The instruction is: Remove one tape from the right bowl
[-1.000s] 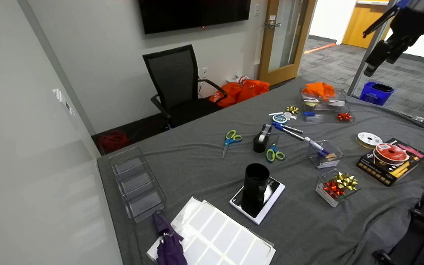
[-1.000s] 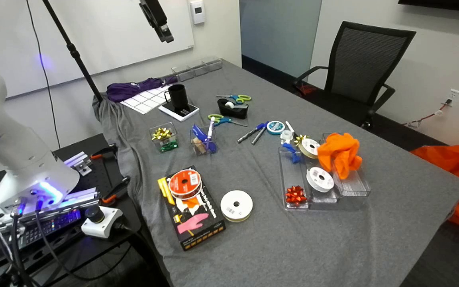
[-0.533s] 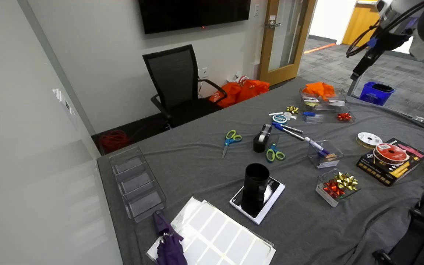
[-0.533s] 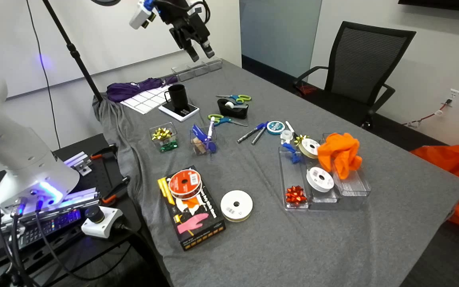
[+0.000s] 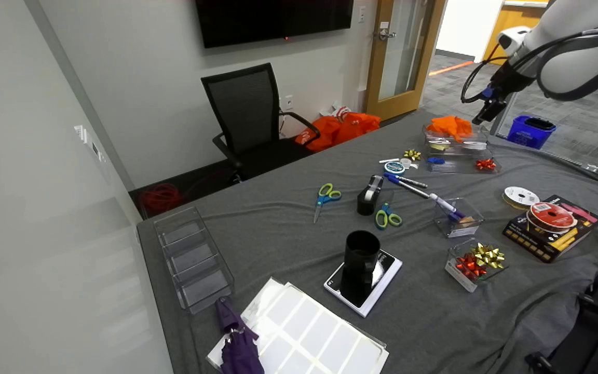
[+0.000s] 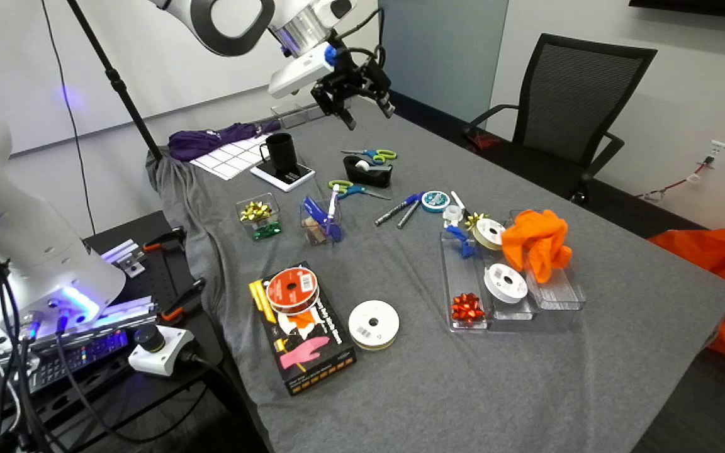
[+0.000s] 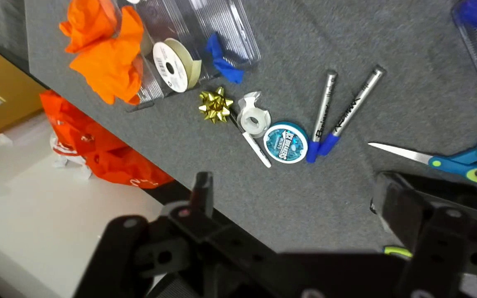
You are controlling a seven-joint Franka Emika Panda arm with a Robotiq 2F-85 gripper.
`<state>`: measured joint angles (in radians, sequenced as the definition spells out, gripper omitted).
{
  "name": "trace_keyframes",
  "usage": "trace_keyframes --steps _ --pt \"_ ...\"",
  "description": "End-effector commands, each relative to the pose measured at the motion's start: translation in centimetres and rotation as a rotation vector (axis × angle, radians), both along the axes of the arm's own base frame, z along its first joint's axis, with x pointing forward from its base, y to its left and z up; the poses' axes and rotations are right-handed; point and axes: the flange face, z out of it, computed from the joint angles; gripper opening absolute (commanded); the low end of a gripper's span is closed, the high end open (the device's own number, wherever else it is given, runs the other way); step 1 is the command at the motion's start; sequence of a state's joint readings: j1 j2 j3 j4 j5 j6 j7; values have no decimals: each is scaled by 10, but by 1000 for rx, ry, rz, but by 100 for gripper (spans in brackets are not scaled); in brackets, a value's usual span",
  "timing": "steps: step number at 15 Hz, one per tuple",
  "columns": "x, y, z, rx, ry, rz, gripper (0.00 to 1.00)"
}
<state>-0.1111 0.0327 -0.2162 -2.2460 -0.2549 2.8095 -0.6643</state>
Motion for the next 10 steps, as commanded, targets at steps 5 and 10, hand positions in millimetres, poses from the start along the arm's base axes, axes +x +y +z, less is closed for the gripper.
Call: trace_keyframes --steps 5,10 --pt "7 -1 -3 -17 -2 25 100" --pt "17 -6 -40 -17 -33 44 100"
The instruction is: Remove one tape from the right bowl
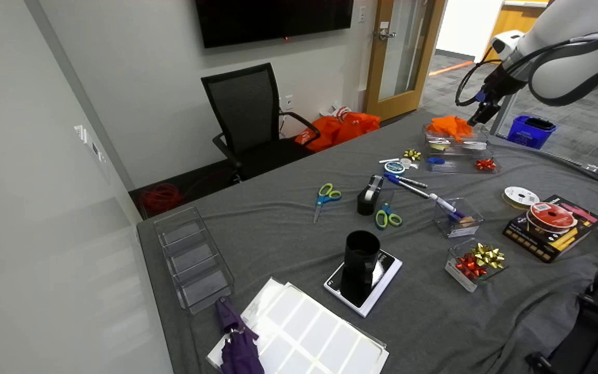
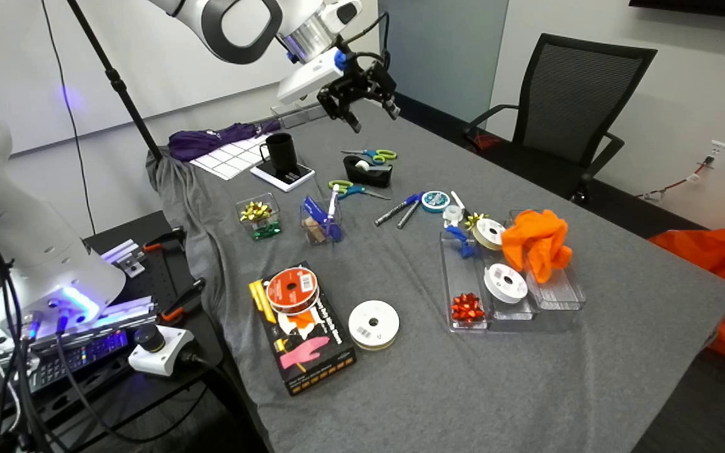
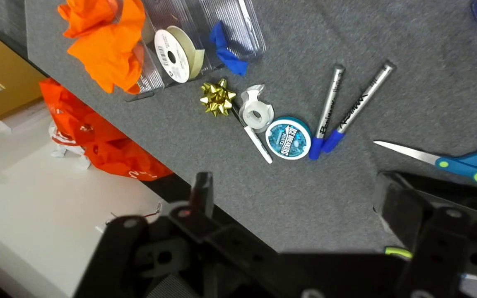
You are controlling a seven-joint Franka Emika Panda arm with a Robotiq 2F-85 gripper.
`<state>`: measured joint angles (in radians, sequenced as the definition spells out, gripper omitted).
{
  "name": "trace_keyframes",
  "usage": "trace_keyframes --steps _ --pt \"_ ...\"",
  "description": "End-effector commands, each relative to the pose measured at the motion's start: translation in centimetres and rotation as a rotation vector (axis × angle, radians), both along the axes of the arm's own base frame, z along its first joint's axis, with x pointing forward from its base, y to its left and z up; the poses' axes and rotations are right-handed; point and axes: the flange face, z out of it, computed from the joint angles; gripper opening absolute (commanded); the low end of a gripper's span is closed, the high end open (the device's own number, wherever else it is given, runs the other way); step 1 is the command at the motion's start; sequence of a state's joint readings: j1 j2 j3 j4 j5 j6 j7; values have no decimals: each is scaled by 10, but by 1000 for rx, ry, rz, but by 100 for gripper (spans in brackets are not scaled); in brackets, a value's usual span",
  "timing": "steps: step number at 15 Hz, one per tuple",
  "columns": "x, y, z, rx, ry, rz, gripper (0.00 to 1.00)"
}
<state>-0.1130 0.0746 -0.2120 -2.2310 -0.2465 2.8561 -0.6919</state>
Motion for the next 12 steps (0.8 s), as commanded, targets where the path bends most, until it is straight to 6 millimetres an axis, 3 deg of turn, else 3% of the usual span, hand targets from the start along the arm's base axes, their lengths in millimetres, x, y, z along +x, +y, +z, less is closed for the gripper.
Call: trace_keyframes --steps 1,7,12 --pt "12 -6 -39 -4 -17 16 100" --pt "41 -16 -99 -38 47 34 100" --pt "72 -33 -129 -142 99 130 100"
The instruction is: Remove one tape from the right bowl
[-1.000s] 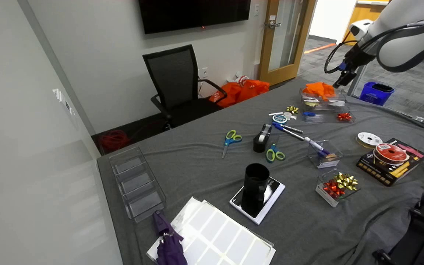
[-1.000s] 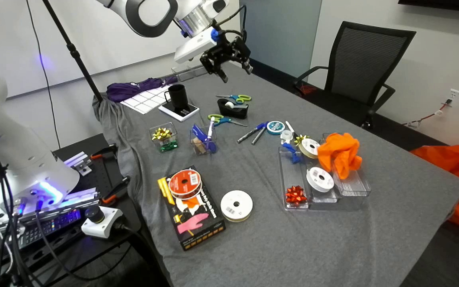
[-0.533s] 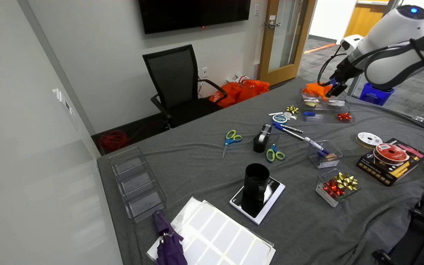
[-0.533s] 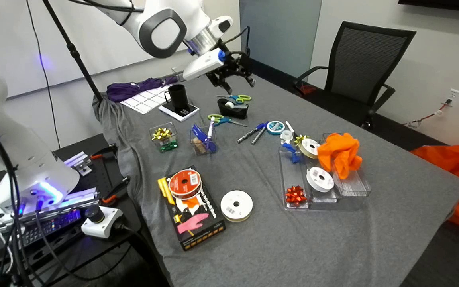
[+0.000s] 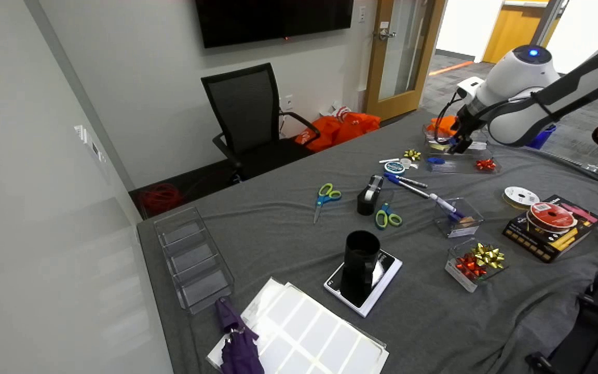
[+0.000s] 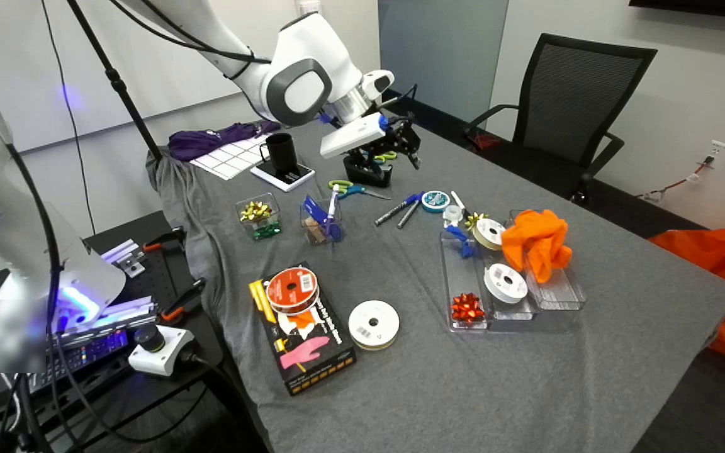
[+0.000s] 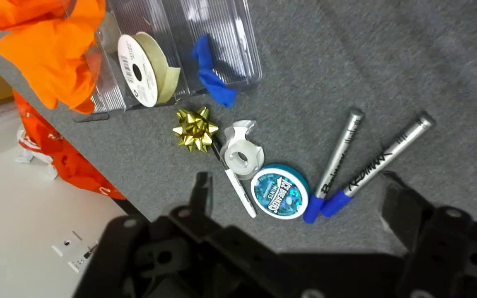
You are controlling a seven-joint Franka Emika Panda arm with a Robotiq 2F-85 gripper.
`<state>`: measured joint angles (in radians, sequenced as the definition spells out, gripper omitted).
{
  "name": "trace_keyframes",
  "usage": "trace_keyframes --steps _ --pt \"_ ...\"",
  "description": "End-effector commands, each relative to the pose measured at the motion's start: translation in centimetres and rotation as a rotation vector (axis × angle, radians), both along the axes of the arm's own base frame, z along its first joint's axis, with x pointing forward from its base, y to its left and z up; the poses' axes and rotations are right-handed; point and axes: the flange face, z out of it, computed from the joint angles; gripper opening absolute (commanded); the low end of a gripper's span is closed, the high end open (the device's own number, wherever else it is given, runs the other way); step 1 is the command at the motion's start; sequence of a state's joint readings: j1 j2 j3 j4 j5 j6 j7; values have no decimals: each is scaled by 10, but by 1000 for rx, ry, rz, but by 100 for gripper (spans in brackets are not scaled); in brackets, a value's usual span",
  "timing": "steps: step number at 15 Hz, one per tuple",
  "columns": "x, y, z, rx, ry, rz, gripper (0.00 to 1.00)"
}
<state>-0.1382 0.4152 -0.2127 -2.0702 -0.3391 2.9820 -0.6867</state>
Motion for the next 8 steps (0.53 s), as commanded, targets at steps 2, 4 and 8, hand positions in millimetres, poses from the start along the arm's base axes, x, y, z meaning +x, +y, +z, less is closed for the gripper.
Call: trace_keyframes --steps 2,4,8 --pt "36 -24 -23 -106 0 106 100" --pt "49 -35 -31 -137 -5 144 100" --pt "68 -67 -49 -188 -3 246 100"
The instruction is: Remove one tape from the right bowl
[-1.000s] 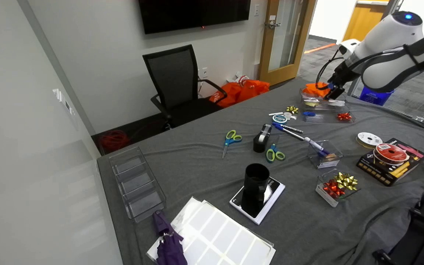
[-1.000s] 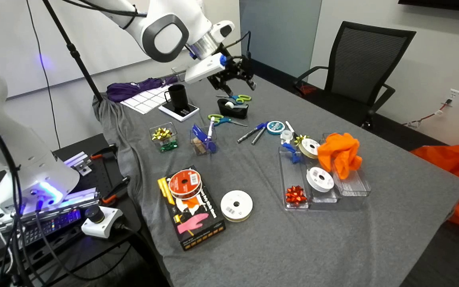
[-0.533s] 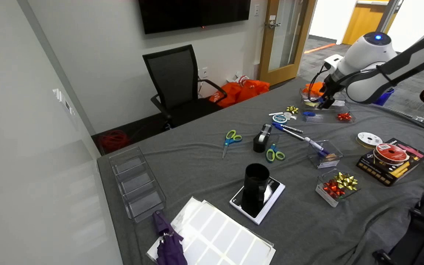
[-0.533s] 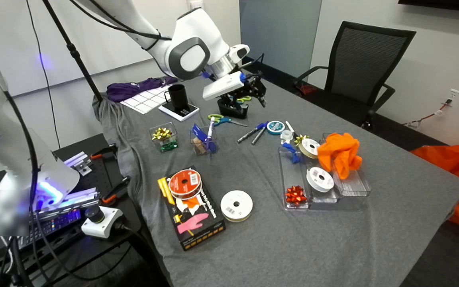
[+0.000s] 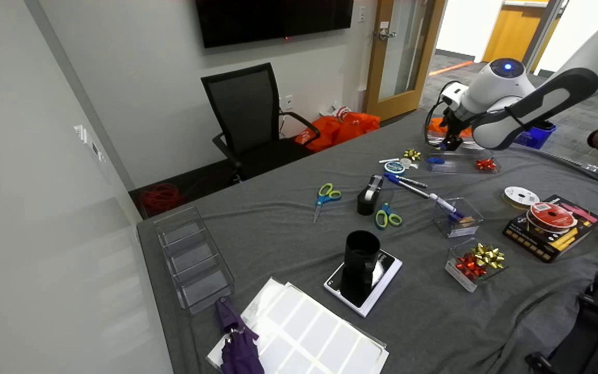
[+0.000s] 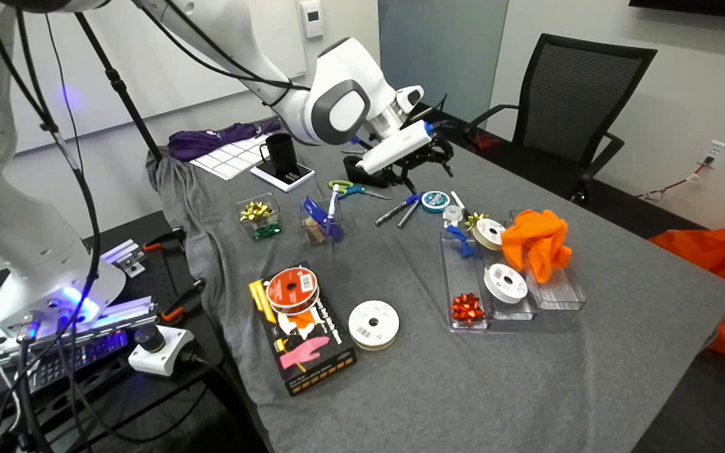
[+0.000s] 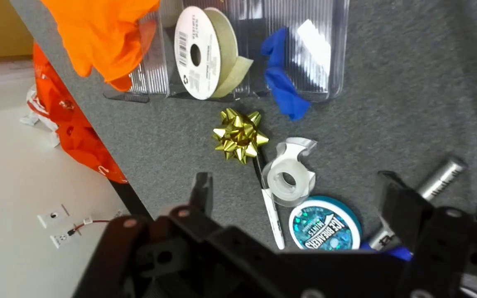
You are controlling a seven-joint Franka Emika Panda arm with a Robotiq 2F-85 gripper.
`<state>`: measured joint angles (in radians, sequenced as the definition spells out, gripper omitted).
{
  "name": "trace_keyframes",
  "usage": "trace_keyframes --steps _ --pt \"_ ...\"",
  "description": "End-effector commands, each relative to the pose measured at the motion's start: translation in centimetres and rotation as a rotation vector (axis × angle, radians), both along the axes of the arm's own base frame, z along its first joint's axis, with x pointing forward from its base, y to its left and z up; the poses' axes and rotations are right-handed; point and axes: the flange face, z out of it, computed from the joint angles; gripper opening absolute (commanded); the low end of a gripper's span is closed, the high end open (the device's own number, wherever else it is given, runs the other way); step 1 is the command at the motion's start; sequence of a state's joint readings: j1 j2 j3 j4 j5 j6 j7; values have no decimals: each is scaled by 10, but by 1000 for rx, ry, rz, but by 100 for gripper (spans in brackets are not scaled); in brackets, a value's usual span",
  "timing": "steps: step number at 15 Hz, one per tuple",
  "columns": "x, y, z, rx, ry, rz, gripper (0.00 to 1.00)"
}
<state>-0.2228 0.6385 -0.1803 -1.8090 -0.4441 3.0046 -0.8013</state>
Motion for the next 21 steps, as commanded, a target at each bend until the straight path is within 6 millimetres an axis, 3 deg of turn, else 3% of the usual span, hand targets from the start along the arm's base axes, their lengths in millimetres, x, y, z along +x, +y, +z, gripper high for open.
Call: trace_keyframes --steps 1,10,16,21 --pt "20 -36 -17 -56 -14 120 100" --pt "33 -103 -49 -153 19 290 100" --pt "29 -112 -76 -179 54 341 100" --pt "29 -108 -87 -160 45 328 100"
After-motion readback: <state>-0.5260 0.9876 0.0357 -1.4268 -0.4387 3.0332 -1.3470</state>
